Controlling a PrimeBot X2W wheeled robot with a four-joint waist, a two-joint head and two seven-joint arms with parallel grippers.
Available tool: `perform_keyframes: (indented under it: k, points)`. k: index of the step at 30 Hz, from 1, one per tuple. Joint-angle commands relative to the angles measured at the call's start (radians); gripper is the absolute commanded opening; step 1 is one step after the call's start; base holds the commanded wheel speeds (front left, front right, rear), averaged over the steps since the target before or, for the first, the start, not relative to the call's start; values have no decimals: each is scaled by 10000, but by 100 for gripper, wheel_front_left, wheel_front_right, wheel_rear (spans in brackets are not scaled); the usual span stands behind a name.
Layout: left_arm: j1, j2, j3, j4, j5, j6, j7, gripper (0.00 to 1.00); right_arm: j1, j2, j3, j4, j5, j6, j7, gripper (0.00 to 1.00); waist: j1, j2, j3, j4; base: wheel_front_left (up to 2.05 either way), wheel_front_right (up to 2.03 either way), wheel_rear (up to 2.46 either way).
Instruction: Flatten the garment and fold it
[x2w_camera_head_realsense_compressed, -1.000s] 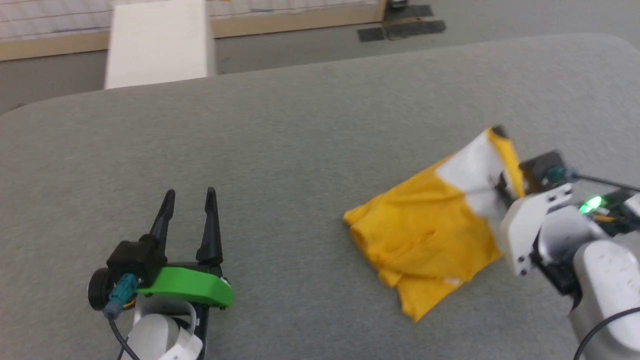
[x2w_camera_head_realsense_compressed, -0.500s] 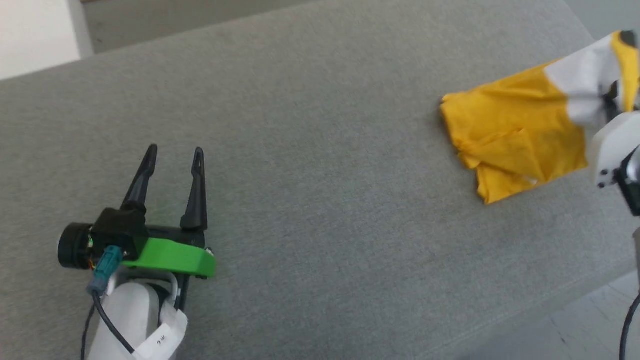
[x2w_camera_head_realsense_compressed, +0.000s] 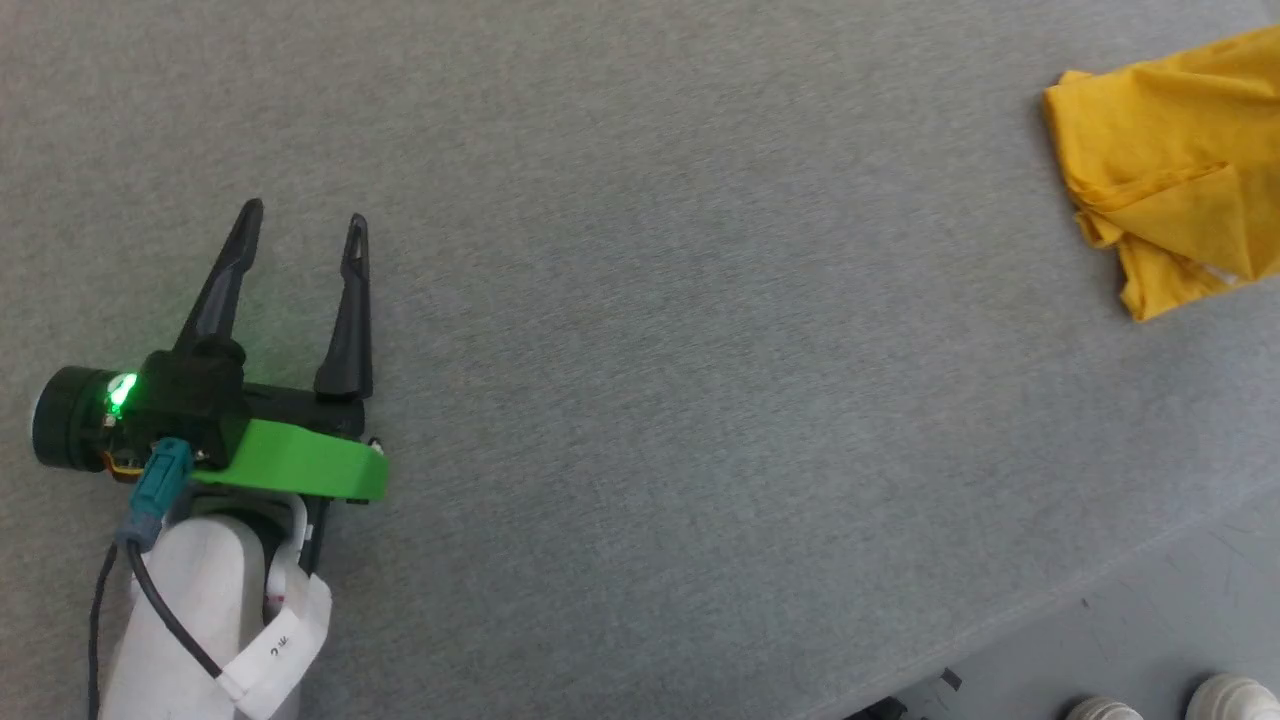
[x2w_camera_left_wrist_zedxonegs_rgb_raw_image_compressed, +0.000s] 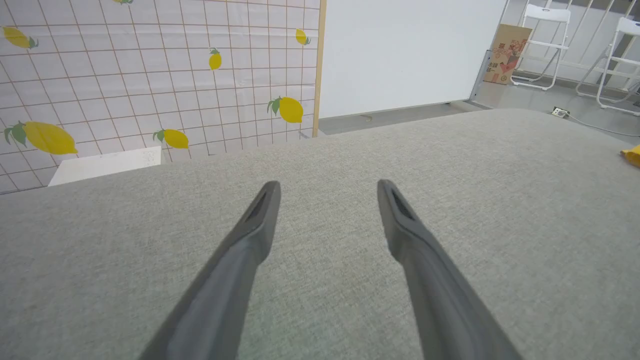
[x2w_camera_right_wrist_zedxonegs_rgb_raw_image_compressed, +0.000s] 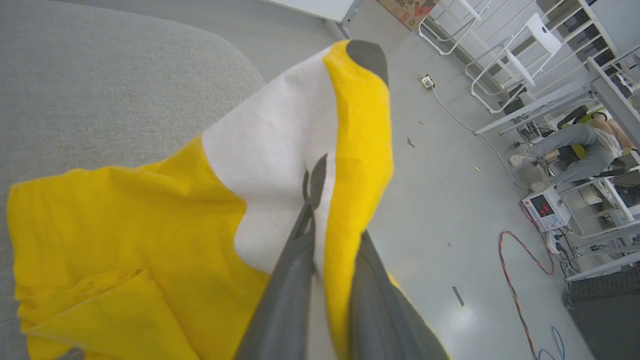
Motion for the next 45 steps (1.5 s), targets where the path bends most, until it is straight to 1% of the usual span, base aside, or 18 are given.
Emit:
perform_keyframes:
  k: [1,2,3,6,9,12,16,18,21,26,29,33,39,45]
  points:
    - [-56,110,76,-78,79,37,25,100,-216,59,-176,154,-212,-15,-41,0,-2,-1,323,382,0,0,0]
    - [-27,102,91,-91,53,63,19,100,-264,84,-327,239,-366,-15,-93,32,-2,-1,291,443,0,0,0]
    - [-3,72,96,-80,21,89,-1,100,-265,73,-355,309,-536,-15,-146,100,-2,-1,244,501,0,0,0]
    - [60,-104,76,127,-134,161,-179,100,-179,-38,-386,405,-1006,-15,-556,100,-2,-1,-117,727,0,0,0]
    - [113,-355,39,506,-327,222,-405,100,-104,17,-572,376,-715,-15,-1266,100,-2,-1,-659,985,0,0,0]
    - [219,-604,-4,1015,-529,244,-613,100,122,111,-484,248,-146,-15,-1996,100,-2,-1,-1373,1244,0,0,0]
    - [405,-892,-65,1660,-793,241,-790,100,712,220,114,-92,909,-15,-2669,100,-2,-1,-2318,1630,0,0,0]
    - [518,-1020,-83,1962,-926,248,-842,100,1167,277,480,-457,1494,-15,-2873,100,-2,-1,-2771,1855,0,0,0]
    - [729,-1189,-127,2341,-1111,253,-883,100,2125,515,1179,-1468,2352,-15,-3086,100,-2,-1,-3391,2233,0,0,0]
    - [1088,-1373,-123,2484,-1278,311,-898,100,4124,830,1954,-3477,3430,-15,-3172,100,-2,-1,-4092,2865,0,0,0]
    - [1334,-1446,-188,2522,-1336,278,-899,100,5395,1247,2109,-4731,3737,-15,-3044,100,-2,-1,-4454,3312,0,0,0]
    - [1666,-1501,-254,2544,-1448,219,-900,100,6759,1804,2395,-6080,3939,-15,-2761,100,-2,-1,-4786,3728,0,0,0]
    - [2035,-1535,-319,2593,-1514,189,-901,100,8120,2334,2746,-7256,3962,-15,-2579,100,-2,-1,-5133,4159,0,0,0]
    - [2270,-1548,-405,2599,-1565,194,-902,100,9090,2685,2922,-7593,3723,-15,-2706,100,-2,-1,-5418,4384,0,0,0]
